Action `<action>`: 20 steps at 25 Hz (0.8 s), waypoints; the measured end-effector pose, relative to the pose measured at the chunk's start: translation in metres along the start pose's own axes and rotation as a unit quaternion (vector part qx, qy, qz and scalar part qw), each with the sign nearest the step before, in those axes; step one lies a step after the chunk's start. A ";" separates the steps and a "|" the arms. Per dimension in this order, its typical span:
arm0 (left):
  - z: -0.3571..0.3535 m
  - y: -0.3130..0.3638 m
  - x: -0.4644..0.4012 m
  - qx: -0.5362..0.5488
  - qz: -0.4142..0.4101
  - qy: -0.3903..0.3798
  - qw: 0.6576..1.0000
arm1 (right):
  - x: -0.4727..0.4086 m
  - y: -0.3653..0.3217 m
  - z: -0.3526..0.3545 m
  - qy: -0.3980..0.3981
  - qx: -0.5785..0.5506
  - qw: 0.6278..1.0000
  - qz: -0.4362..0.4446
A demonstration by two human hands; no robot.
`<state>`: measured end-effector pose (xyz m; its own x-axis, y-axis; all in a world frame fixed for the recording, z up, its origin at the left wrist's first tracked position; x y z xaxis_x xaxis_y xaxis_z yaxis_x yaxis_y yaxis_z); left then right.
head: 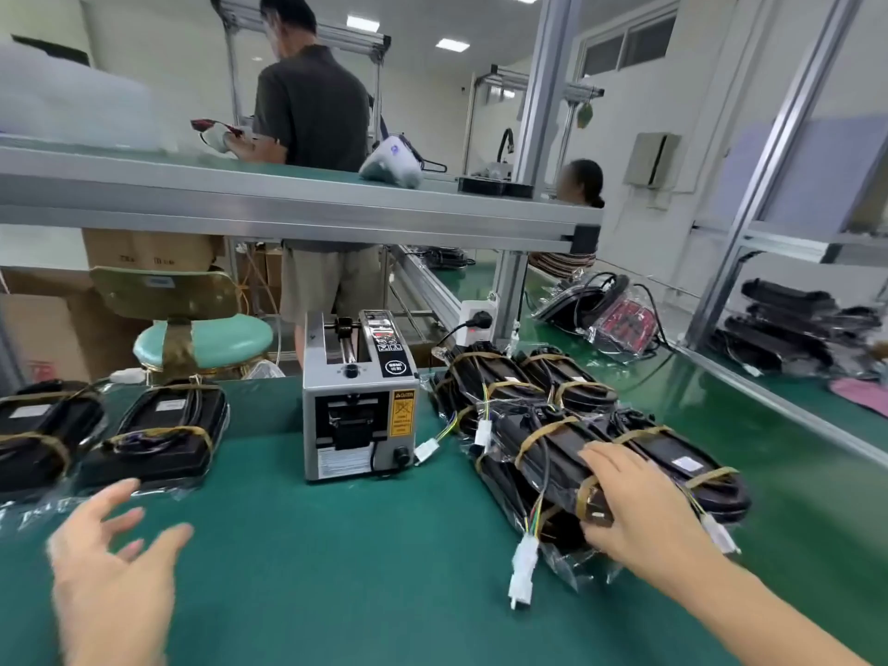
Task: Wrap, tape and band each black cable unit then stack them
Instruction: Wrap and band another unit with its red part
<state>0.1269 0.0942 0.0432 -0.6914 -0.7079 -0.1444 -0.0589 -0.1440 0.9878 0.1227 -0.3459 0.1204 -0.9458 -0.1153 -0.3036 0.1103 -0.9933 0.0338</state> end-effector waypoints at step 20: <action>-0.044 0.095 0.051 0.125 -0.034 -0.490 0.862 | -0.014 -0.188 0.083 0.071 -0.256 0.870 0.415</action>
<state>0.1179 0.0142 0.1275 -0.9497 0.2371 -0.2046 -0.1915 0.0775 0.9784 0.0900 -0.1580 0.1976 -0.4319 -0.7557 -0.4923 0.8936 -0.4326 -0.1199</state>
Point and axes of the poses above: each hand's wrist, its own x-axis away from the middle knuckle, its own z-axis out of the back of the hand, y = z × x, the point moved 6 cm from there along -x, towards the middle knuckle, and after that the axes turned 3 degrees about -x, right-handed, at the moved point
